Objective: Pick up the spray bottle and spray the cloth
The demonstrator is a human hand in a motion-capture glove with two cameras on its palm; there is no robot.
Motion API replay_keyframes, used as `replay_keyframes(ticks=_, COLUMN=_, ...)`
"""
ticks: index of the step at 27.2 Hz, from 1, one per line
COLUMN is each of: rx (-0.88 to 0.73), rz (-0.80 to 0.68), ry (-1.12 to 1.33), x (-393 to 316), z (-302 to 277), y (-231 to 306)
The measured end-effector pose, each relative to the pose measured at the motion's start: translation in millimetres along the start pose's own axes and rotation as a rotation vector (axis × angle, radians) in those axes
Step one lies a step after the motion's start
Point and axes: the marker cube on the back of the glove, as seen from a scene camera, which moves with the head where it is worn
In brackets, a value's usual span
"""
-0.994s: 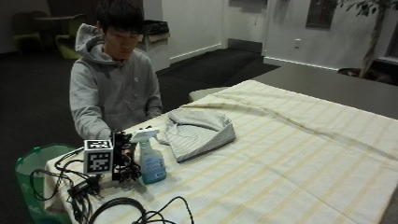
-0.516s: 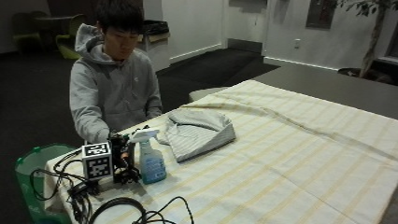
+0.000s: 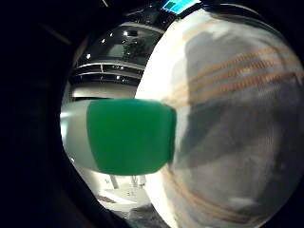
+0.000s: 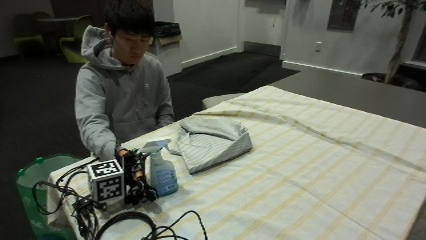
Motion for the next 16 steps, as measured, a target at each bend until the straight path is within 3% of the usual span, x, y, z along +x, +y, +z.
replay_keyframes(ticks=16, rx=-0.007, rz=-0.030, ry=-0.049, x=-5, z=11, y=-22)
